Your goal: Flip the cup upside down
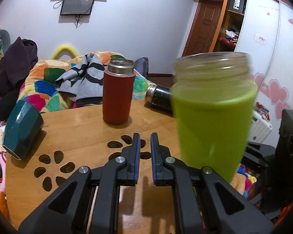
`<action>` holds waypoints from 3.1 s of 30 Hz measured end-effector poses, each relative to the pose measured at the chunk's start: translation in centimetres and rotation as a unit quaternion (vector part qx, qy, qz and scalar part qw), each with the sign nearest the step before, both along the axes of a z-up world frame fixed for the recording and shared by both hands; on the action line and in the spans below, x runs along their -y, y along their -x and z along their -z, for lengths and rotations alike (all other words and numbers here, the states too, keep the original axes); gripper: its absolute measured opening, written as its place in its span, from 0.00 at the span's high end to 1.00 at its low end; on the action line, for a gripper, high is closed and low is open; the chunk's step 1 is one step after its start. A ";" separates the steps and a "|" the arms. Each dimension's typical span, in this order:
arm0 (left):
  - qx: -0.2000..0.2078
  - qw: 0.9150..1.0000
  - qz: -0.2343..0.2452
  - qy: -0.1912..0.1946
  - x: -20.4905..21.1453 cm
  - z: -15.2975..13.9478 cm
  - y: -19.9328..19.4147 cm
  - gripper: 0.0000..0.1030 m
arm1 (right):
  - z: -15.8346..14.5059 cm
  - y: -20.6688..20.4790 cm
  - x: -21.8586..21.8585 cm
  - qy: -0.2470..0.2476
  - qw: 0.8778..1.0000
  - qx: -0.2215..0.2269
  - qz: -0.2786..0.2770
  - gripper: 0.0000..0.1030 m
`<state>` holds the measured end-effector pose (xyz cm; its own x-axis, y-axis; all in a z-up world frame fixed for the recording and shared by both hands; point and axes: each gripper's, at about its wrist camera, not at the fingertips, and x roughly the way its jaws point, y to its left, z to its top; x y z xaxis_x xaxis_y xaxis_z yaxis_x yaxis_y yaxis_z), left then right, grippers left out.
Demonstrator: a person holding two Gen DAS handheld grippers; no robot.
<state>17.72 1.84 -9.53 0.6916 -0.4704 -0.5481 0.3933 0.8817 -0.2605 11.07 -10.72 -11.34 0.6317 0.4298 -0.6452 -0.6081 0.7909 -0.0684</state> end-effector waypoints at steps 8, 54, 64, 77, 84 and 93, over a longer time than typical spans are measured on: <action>-0.033 0.999 -0.026 -0.019 -0.7 1.4 -0.7 0.96 | 0.0 0.7 0.0 0.009 1.000 0.015 -0.011 0.40; -0.015 0.990 -0.064 -0.123 1.3 0.4 2.9 0.82 | 2.1 -0.2 1.6 -0.070 0.997 -0.034 0.015 0.39; 0.010 0.993 -0.034 -0.112 4.4 0.2 1.3 0.82 | 2.3 0.3 2.6 -0.095 0.994 -0.037 0.034 0.39; 0.034 0.995 -0.038 -0.087 3.6 -1.9 2.3 0.83 | -2.7 1.5 3.2 -0.126 0.991 0.043 0.020 0.39; 0.041 0.996 -0.041 -0.069 2.1 -2.8 2.7 0.83 | -4.3 0.7 2.6 -0.125 0.991 0.052 0.013 0.39; 0.018 0.997 -0.033 -0.069 -0.2 -0.8 3.8 0.61 | -5.3 0.0 2.0 -0.112 0.993 0.043 0.006 0.39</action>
